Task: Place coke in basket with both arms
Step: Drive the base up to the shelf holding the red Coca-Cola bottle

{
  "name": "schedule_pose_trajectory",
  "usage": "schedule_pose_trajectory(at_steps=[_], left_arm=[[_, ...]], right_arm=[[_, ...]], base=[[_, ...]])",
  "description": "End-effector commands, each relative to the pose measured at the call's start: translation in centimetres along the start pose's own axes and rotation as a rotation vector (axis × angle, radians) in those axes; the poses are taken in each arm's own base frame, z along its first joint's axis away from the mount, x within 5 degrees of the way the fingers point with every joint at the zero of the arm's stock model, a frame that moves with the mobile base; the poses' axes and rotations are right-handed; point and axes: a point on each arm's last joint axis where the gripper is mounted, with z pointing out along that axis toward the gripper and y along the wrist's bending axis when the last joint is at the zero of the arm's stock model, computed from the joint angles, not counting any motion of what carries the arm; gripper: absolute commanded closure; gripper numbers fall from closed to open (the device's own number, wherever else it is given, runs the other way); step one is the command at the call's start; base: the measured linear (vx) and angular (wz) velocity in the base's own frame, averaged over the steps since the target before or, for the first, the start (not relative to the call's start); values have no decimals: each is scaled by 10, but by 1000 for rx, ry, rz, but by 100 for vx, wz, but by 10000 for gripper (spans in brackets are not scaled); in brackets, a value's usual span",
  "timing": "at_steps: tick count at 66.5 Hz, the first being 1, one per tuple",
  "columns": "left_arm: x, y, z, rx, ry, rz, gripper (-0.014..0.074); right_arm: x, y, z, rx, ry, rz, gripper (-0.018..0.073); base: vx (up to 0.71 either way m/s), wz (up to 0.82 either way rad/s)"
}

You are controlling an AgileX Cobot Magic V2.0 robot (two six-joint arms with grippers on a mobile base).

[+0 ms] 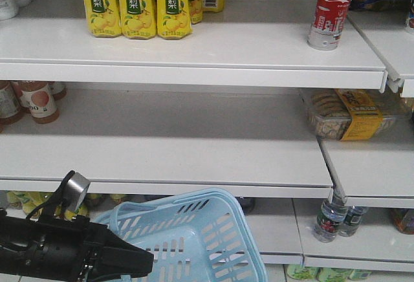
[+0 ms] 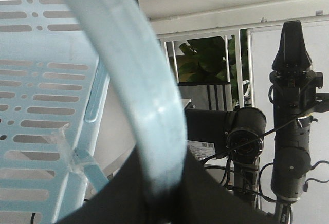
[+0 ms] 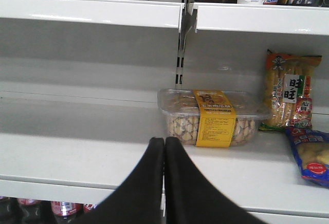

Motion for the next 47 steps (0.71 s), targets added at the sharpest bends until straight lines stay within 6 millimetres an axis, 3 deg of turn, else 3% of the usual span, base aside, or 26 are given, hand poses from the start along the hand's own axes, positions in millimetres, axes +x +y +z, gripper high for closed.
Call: schedule_pose_trajectory(at_steps=[1,47], left_arm=[[-2,-18,-3,108,-18,25,603],[-2,-18,-3,108,-18,25,603]], right_arm=[[-5,-1,-1,11,-77,-6,569],[-5,-1,-1,11,-77,-6,569]], base=[[4,-2],[4,-1]])
